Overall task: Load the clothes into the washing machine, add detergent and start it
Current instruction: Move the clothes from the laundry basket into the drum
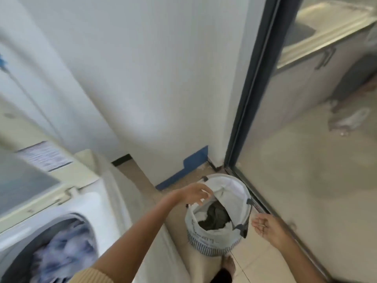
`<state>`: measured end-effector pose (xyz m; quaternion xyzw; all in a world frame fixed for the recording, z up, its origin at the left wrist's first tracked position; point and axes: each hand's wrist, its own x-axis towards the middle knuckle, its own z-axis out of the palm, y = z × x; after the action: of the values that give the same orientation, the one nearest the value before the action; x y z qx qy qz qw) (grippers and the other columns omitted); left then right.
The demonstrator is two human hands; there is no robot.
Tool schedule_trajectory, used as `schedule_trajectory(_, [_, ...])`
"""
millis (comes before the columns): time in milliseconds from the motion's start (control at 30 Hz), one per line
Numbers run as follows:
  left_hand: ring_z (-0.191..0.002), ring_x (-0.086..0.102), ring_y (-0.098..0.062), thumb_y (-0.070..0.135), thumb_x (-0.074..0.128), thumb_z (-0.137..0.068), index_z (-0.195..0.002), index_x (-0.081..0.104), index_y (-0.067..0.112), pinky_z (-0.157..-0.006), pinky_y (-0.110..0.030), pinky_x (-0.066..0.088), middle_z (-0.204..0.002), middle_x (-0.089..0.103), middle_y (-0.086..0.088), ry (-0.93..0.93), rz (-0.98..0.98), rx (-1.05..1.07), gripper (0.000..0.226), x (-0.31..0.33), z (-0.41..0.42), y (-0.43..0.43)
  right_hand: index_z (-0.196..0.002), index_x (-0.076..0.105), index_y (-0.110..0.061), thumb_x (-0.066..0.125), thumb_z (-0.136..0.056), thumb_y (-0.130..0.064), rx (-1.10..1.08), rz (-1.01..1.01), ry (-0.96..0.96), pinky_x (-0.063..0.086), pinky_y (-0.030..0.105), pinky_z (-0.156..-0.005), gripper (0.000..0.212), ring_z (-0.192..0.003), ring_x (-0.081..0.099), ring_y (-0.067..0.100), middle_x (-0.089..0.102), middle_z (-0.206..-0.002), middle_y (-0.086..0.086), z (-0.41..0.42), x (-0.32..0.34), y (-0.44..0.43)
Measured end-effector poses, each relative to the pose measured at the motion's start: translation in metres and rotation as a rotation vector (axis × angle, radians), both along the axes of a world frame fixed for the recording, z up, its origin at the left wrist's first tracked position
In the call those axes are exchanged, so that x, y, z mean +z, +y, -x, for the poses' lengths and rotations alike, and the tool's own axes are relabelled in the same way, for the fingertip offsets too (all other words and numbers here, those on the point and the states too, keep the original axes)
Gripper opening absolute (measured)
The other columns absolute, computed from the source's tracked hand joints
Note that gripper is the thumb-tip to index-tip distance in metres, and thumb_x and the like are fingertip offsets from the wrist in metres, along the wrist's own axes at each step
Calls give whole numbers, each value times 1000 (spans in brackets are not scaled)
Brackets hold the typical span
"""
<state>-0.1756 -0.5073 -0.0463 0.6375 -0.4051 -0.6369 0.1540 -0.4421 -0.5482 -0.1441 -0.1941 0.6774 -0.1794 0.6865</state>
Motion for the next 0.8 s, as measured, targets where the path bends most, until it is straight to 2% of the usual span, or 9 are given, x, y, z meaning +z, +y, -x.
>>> schedule_trajectory(67, [-75,49,-12,-6,41,-93,-95,54,11,-65,-15,43,-83,51,-2,-1,-86,113,22,-52,9,-26,-81,56,0,48,-90,-2,-32,-76,21,48,28,-55,12,-66,57,27,63,-70,16,9,-38,-8])
schedule_trajectory(167, [-71,49,-15,-7,42,-93,-78,51,14,-57,-16,41,-78,49,-5,-41,-202,283,27,-141,17,-47,-84,57,0,48,-91,-5,-43,-188,25,43,32,-60,12,-68,56,28,60,-78,19,13,-97,-21])
schedule_trajectory(233, [-64,47,-15,-6,41,-93,-75,52,12,-51,-17,40,-75,49,-7,-38,-302,389,28,-198,27,-51,-83,56,1,49,-91,-3,-51,-219,37,48,30,-54,12,-67,56,29,59,-77,19,13,-137,-36])
schedule_trajectory(367, [-59,46,-14,-5,40,-94,-85,55,10,-45,-13,39,-73,47,-3,-5,-398,459,23,-291,44,-60,-77,55,2,50,-88,4,53,-122,123,52,25,-43,13,-56,57,27,58,-65,18,-6,-225,-78])
schedule_trajectory(467, [-52,47,-8,-3,41,-94,-68,47,14,-49,-15,40,-62,49,-2,-53,-407,516,32,-362,50,-64,-71,55,-4,49,-90,-2,364,-41,200,53,28,-50,21,-43,58,15,57,-59,14,-36,-306,-97])
schedule_trajectory(567, [-68,44,-13,2,41,-95,-66,43,21,-66,-22,38,-71,48,-2,-125,-400,410,34,-430,59,-59,-86,60,9,44,-92,-8,925,82,284,49,38,-71,24,-71,58,27,61,-83,24,-62,-385,-96])
schedule_trajectory(667, [-86,47,-20,5,43,-94,-79,51,11,-77,-28,37,-90,51,-11,-119,-418,339,18,-480,72,-53,-86,61,4,43,-94,-13,1554,159,314,41,31,-77,27,-90,55,26,60,-99,20,-80,-451,-91])
schedule_trajectory(700, [-89,48,-21,7,44,-94,-85,52,9,-79,-29,38,-94,52,-12,-117,-415,331,12,-494,76,-51,-95,62,2,45,-94,-16,1690,207,353,42,31,-82,25,-98,56,28,60,-107,17,-88,-467,-93])
schedule_trajectory(800, [-95,56,-26,8,45,-92,-98,60,10,-85,-35,45,-101,60,-17,-121,-404,361,16,-531,89,-46,-128,49,-10,51,-89,-18,1779,452,536,45,38,-92,39,-116,51,33,47,-136,14,-115,-514,-102])
